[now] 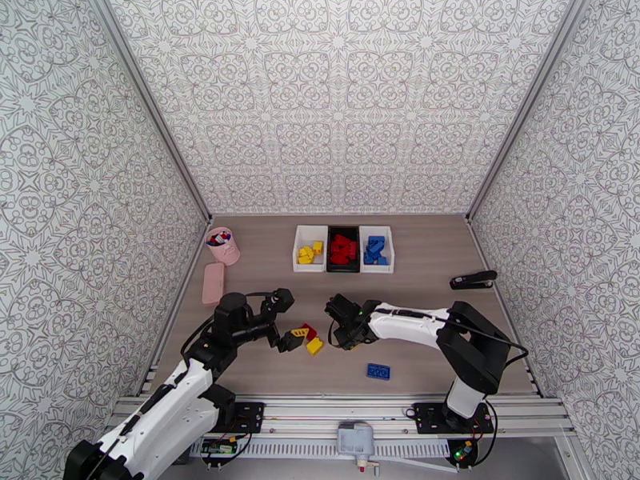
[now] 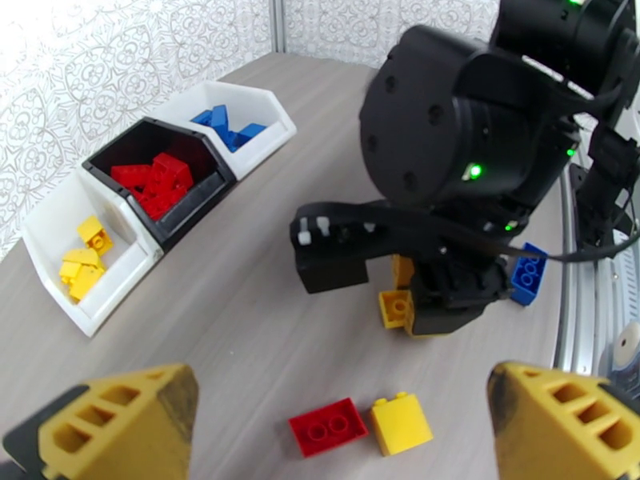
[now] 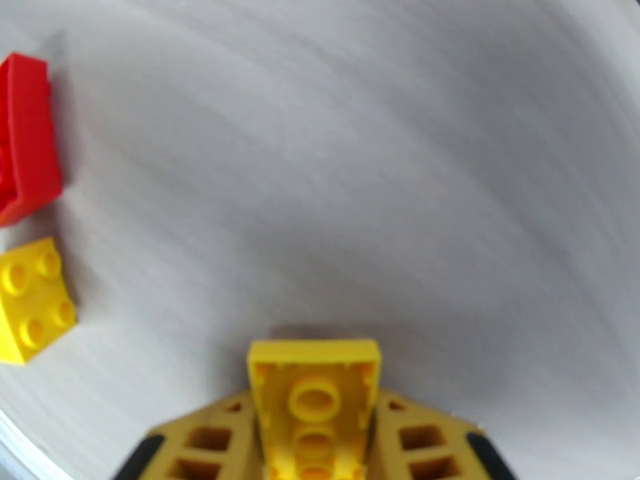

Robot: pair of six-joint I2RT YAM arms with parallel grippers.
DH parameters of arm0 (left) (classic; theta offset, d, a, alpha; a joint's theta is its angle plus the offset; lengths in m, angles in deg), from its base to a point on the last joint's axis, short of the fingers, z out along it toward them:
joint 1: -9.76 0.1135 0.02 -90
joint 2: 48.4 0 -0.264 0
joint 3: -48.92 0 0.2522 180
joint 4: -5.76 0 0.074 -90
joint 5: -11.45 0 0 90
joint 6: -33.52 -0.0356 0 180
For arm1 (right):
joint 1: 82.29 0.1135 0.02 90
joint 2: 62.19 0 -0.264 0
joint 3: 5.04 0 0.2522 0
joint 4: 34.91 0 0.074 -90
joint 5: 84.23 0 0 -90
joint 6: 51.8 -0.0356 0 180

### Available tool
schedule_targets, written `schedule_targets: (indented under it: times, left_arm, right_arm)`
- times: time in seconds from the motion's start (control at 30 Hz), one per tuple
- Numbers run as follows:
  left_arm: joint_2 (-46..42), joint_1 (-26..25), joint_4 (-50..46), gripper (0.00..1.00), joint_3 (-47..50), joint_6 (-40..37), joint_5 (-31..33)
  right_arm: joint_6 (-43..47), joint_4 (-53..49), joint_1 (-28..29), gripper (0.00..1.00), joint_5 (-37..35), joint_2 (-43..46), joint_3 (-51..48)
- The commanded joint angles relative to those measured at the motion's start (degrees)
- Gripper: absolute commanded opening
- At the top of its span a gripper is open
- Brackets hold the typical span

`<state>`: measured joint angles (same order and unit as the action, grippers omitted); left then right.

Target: Sort the legos into containers by color

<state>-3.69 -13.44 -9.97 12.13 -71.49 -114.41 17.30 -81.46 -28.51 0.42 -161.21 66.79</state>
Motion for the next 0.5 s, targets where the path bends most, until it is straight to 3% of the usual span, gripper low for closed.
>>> schedule_targets:
  times: [0.0, 0.2, 0.47]
  left_arm:
    - [-2.21, -3.05, -0.03, 1.00, -1.23, 1.44, 7.44]
    - [-4.37, -11.70, 2.35, 1.00, 0.28, 4.35, 19.50]
    - [-3.65, -18.94, 5.02, 1.00, 0.97, 9.67, 28.07]
  right_arm:
    - [-1.85, 0.19, -1.80, 0.26, 0.16, 3.97, 2.80]
    - [2.56, 6.10, -7.90, 0.24, 0.55, 3.21, 10.34]
    - [9.21, 14.11, -14.28, 0.24, 3.47, -10.65, 28.09]
